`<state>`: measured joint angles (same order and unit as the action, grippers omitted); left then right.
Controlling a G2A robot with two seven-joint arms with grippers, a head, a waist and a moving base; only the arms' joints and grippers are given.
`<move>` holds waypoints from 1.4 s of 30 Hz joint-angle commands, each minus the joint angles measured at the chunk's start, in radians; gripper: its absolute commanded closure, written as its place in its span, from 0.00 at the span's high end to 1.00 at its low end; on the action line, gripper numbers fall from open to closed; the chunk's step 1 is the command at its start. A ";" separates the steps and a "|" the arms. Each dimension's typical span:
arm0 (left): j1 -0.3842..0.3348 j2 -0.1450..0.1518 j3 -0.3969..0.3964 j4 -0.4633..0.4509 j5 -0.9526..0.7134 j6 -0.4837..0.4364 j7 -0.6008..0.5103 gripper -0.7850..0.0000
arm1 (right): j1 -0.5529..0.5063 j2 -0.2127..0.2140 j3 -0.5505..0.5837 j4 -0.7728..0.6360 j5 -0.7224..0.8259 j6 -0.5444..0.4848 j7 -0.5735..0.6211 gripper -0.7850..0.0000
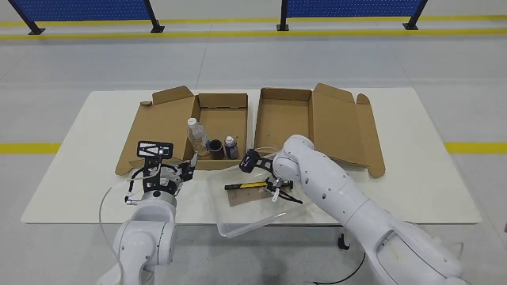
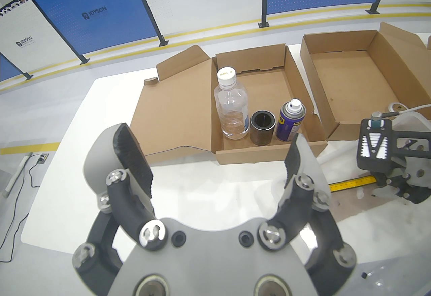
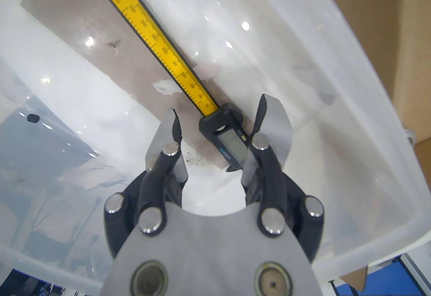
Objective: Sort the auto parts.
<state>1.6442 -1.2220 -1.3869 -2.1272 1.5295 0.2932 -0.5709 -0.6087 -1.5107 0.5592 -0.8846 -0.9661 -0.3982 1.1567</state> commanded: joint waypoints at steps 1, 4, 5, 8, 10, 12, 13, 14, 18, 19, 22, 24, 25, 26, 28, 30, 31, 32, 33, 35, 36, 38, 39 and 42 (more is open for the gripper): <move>0.000 0.000 0.000 0.000 0.000 0.000 0.000 1.00 | 0.003 -0.003 -0.001 0.000 0.006 0.000 0.004 0.49; 0.000 0.000 0.000 0.000 0.000 0.000 0.000 1.00 | 0.008 -0.008 0.000 -0.004 0.018 0.000 0.021 0.45; 0.000 0.000 0.000 0.000 0.000 0.000 0.000 1.00 | 0.009 -0.009 0.001 -0.004 0.024 -0.002 0.027 0.46; 0.000 0.000 0.000 0.000 0.000 0.000 0.000 1.00 | 0.013 -0.012 -0.001 -0.008 0.030 -0.006 0.054 0.44; 0.000 0.000 0.000 0.000 0.000 0.000 0.000 1.00 | 0.012 -0.012 0.001 -0.010 0.036 -0.007 0.062 0.44; 0.000 0.000 0.000 0.000 0.000 0.000 0.000 1.00 | 0.010 -0.013 0.002 -0.013 0.044 -0.013 0.072 0.44; 0.000 0.000 0.000 0.000 0.000 0.000 0.000 1.00 | 0.010 -0.013 0.004 -0.016 0.047 -0.013 0.075 0.44; 0.000 0.000 0.000 0.000 0.000 0.000 0.000 1.00 | 0.009 -0.013 0.005 -0.018 0.048 -0.014 0.076 0.45; 0.000 0.000 0.000 0.000 0.000 0.000 0.000 1.00 | 0.009 -0.009 0.008 -0.026 0.028 -0.016 0.066 0.47; 0.000 0.000 0.000 0.000 0.000 0.000 0.000 1.00 | 0.009 -0.008 0.009 -0.027 0.022 -0.015 0.061 0.47; 0.000 0.000 0.000 0.000 0.000 0.000 0.000 1.00 | 0.010 -0.006 0.008 -0.032 0.005 -0.029 0.049 0.47; 0.000 0.000 0.000 0.000 0.000 0.000 0.000 1.00 | 0.011 -0.007 -0.002 -0.033 -0.019 -0.039 0.048 0.47; 0.000 0.000 0.000 0.000 0.000 0.000 0.000 1.00 | 0.009 -0.008 -0.006 -0.032 -0.025 -0.042 0.043 0.47; 0.000 0.000 0.000 0.000 0.000 0.000 0.000 1.00 | 0.007 -0.010 -0.010 -0.031 -0.030 -0.048 0.038 0.46; 0.000 0.000 0.000 0.000 0.000 0.000 0.000 1.00 | 0.004 -0.013 -0.017 -0.022 -0.031 -0.066 0.029 0.46; 0.000 0.000 0.000 0.000 0.000 0.000 0.000 1.00 | 0.003 -0.016 -0.023 -0.013 -0.033 -0.079 0.021 0.46; 0.000 0.000 0.000 0.000 0.000 0.000 0.000 1.00 | 0.003 -0.018 -0.025 -0.008 -0.034 -0.082 0.018 0.46; 0.000 0.000 0.000 0.000 0.000 0.000 0.000 1.00 | 0.002 -0.019 -0.028 -0.003 -0.034 -0.088 0.015 0.46; 0.000 0.000 0.000 0.000 0.000 0.000 0.000 1.00 | 0.002 -0.020 -0.031 0.002 -0.036 -0.100 0.015 0.46; 0.000 0.000 0.000 0.000 0.000 0.000 0.000 1.00 | 0.003 -0.022 -0.034 0.011 -0.037 -0.110 0.010 0.45; 0.000 0.000 0.000 0.000 0.000 0.000 0.000 1.00 | 0.004 -0.023 -0.035 0.017 -0.038 -0.112 0.010 0.44; 0.000 0.000 0.000 0.000 0.000 0.000 0.000 1.00 | 0.005 -0.025 -0.035 0.024 -0.035 -0.112 0.010 0.43; 0.000 0.000 0.000 0.000 0.000 0.000 0.000 1.00 | 0.006 -0.026 -0.034 0.025 -0.032 -0.112 0.010 0.40; 0.000 0.000 0.000 0.000 0.000 0.000 0.000 1.00 | 0.007 -0.027 -0.031 0.020 -0.025 -0.117 0.015 0.34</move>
<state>1.6442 -1.2220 -1.3869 -2.1272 1.5295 0.2932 -0.5709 -0.6021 -1.5372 0.5274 -0.8621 -0.9927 -0.5147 1.1698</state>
